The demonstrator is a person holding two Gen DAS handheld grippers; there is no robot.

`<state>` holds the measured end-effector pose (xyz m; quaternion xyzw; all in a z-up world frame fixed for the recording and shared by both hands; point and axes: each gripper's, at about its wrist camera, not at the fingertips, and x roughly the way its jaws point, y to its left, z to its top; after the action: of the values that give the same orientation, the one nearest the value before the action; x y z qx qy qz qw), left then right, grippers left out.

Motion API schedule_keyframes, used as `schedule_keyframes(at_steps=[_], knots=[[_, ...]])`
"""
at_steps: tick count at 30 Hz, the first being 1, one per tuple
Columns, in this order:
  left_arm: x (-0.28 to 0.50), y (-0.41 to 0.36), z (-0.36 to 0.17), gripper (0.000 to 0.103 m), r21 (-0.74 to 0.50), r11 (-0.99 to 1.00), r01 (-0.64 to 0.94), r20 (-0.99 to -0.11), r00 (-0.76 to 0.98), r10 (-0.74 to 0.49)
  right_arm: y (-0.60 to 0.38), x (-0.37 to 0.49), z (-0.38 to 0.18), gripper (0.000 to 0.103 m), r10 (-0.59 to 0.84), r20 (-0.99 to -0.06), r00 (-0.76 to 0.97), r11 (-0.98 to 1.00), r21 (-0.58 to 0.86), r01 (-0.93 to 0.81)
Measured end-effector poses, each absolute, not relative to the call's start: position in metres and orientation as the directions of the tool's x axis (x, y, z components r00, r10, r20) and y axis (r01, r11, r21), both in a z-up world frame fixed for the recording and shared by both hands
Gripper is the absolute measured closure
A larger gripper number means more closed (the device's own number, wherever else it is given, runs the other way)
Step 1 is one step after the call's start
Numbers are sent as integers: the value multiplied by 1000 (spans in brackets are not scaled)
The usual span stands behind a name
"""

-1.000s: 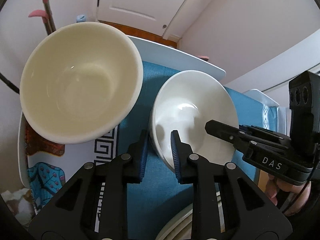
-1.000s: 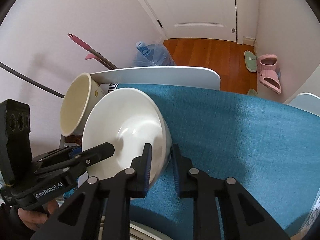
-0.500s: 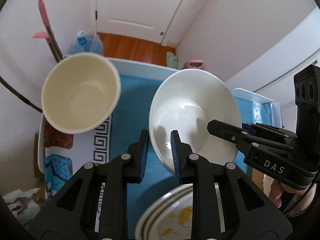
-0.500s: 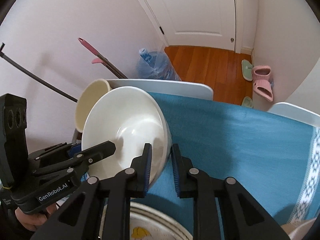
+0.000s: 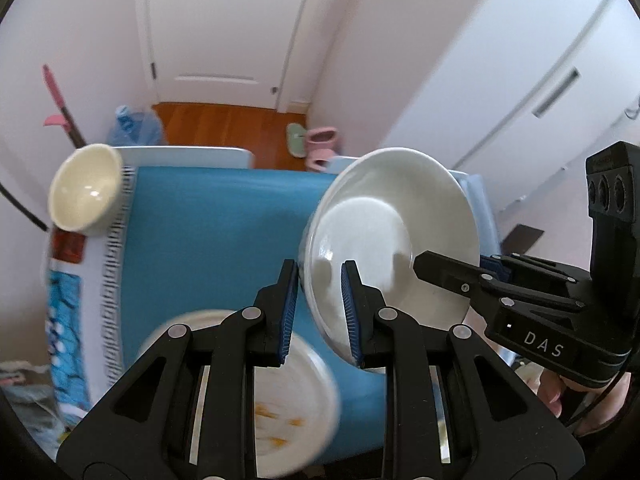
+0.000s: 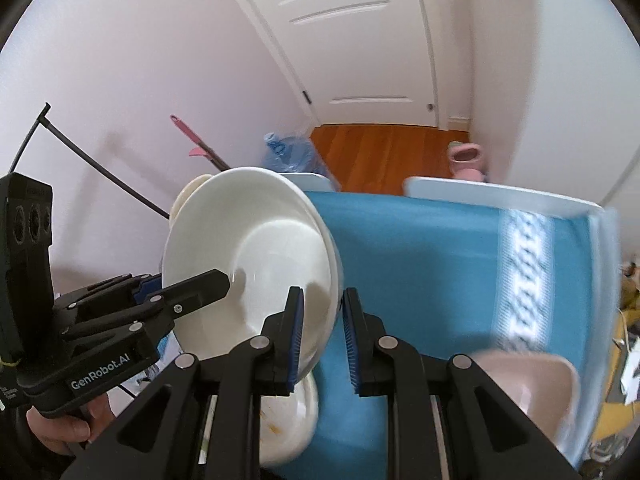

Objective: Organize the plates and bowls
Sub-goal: 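Lift the white bowl and carry it over the beige basin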

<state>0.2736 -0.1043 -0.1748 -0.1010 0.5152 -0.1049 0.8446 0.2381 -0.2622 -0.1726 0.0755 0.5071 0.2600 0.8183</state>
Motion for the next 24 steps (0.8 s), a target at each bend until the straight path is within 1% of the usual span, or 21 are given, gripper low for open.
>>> schedule_keyframes(at_steps=[7,11,18,24], knots=[[247,-194,-179,83,-296,947,128,-852,412,-322,-353,198,-176,85,464,-798,385,881,370,-294],[242,-230,-194,83,-310,939,149,-867,361,-344,-388,188,-188,85,435,-813,387,898,358,-255],[246,-267,-232,83,-271,939,214,-911,259,-322,-418,179,-227,85,404,-842,357,915,366,-171],[247,-279,-269,83,-240,940,241,-940,184,-287,-421,179,-260,85,387,-870,307,922,367,-122]])
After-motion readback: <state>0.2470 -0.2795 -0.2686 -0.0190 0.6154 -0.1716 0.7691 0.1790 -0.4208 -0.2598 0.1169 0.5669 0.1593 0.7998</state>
